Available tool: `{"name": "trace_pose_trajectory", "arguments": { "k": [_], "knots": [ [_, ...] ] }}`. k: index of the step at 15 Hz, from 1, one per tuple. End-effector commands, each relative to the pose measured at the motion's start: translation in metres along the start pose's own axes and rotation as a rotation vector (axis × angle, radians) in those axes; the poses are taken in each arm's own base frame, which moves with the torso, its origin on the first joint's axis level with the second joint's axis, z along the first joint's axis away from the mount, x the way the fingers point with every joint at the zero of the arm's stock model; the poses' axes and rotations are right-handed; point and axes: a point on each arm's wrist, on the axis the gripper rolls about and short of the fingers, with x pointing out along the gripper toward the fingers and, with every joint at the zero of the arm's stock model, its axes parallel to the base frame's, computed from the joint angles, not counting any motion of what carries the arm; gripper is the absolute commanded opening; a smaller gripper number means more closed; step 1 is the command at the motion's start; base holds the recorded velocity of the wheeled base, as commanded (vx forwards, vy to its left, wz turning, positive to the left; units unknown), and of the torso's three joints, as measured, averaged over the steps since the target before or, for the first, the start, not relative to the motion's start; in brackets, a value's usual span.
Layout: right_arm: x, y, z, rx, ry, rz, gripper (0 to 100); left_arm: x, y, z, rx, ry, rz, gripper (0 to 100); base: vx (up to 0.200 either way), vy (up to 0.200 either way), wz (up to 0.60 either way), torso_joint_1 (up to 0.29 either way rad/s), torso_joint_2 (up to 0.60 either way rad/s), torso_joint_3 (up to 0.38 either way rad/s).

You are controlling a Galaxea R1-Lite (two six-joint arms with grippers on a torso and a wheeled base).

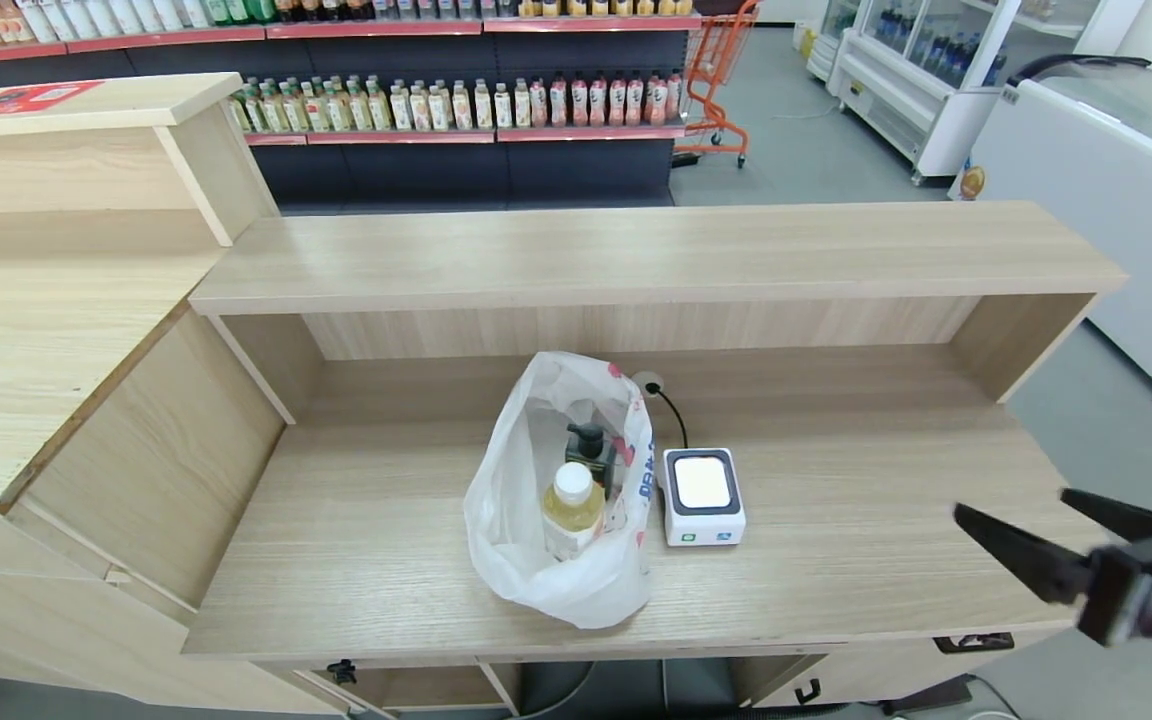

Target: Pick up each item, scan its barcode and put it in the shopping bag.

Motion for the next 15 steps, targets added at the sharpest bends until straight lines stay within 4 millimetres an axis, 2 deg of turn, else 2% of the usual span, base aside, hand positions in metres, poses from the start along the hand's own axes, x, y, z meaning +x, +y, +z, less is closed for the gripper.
{"name": "trace_pose_trajectory", "arguments": {
  "k": [1,4,6,15],
  "knots": [
    [-0.092,-0.014,-0.077,0.006,-0.028,-0.166,100,0.0,0.0,0.0,0.0,0.001,0.0,100,0.0,0.0,0.0,0.0,0.0,0.0],
    [-0.121,-0.007,-0.106,-0.032,-0.121,-0.164,100,0.0,0.0,0.0,0.0,0.001,0.0,100,0.0,0.0,0.0,0.0,0.0,0.0],
    [-0.126,-0.007,-0.111,-0.142,-0.177,-0.2,100,0.0,0.0,0.0,0.0,0.001,0.0,100,0.0,0.0,0.0,0.0,0.0,0.0],
    [-0.127,-0.007,-0.113,-0.12,-0.179,-0.195,100,0.0,0.0,0.0,0.0,0.001,0.0,100,0.0,0.0,0.0,0.0,0.0,0.0]
  ]
}}
